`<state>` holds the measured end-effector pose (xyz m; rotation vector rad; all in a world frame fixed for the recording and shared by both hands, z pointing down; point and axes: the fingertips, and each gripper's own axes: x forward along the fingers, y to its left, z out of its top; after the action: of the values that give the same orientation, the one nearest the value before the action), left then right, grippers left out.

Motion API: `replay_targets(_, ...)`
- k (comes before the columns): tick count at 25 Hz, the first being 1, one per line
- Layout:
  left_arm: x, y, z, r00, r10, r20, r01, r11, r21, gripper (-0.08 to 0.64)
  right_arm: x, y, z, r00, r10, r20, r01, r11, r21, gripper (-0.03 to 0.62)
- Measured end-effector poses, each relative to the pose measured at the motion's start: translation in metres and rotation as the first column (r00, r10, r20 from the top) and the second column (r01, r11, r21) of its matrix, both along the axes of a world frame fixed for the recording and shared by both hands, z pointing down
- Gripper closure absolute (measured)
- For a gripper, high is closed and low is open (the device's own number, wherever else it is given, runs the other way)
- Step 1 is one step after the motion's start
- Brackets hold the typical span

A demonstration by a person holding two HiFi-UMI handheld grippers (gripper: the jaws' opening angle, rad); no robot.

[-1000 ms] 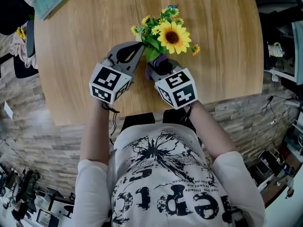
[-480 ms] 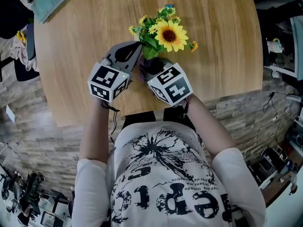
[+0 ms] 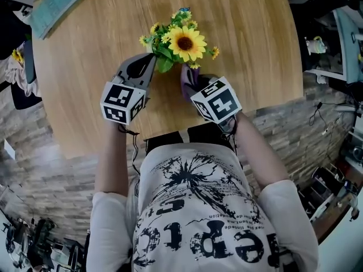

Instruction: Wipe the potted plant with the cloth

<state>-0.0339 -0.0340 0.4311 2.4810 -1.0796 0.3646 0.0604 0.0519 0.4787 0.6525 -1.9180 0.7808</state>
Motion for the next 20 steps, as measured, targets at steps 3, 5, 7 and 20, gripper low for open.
replay_targets(3, 0.000, 0.000, 0.000, 1.000, -0.023, 0.000, 0.023, 1.000, -0.008, 0.557, 0.035, -0.010, -0.001, 0.998, 0.023, -0.060, -0.023, 1.000, 0.011, 0.514)
replay_targets(5, 0.000, 0.001, 0.000, 0.999, -0.040, 0.006, 0.040, 0.999, -0.008, 0.557, 0.057, -0.023, -0.003, 0.995, 0.028, -0.095, -0.025, 0.999, 0.033, 0.514)
replay_targets(7, 0.000, 0.001, 0.001, 0.998, -0.065, 0.016, 0.065, 0.998, -0.009, 0.557, 0.077, -0.043, -0.008, 0.992, 0.021, -0.124, -0.013, 0.997, 0.070, 0.514)
replay_targets(20, 0.004, -0.008, -0.004, 0.979, -0.200, 0.031, 0.202, 0.974, -0.099, 0.557, 0.085, -0.208, -0.033, 0.982, -0.117, -0.145, 0.149, 0.962, 0.229, 0.514)
